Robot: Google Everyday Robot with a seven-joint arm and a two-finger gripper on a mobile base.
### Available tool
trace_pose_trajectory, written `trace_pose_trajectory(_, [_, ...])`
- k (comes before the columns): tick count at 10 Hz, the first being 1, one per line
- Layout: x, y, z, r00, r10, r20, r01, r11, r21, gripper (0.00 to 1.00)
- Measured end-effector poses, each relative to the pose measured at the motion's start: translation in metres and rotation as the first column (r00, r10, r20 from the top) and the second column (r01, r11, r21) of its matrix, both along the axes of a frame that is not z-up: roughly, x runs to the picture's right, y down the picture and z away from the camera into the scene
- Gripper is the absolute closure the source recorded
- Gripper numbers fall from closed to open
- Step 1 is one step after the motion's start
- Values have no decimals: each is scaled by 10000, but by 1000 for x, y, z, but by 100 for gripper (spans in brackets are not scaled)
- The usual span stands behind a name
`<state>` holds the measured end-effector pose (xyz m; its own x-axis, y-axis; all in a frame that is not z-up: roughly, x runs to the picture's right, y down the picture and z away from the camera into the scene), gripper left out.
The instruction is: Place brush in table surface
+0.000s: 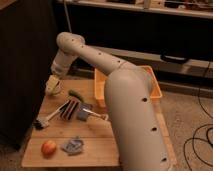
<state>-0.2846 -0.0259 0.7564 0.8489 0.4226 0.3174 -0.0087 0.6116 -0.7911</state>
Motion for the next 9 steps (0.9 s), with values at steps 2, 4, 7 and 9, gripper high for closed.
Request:
trace_pose_trajectory(2, [5, 16, -4, 9999, 55, 98, -57, 9999, 142, 20])
trace_pose_trajectory(4, [2, 20, -6, 9999, 78, 123, -80, 9999, 127, 20])
trace_pose_trajectory(7, [0, 22, -5, 9997, -62, 248, 51, 9990, 433, 20])
trace_pose_trajectory(9, [-4, 29, -4, 9905, -751, 1154, 618, 9915, 1148, 20])
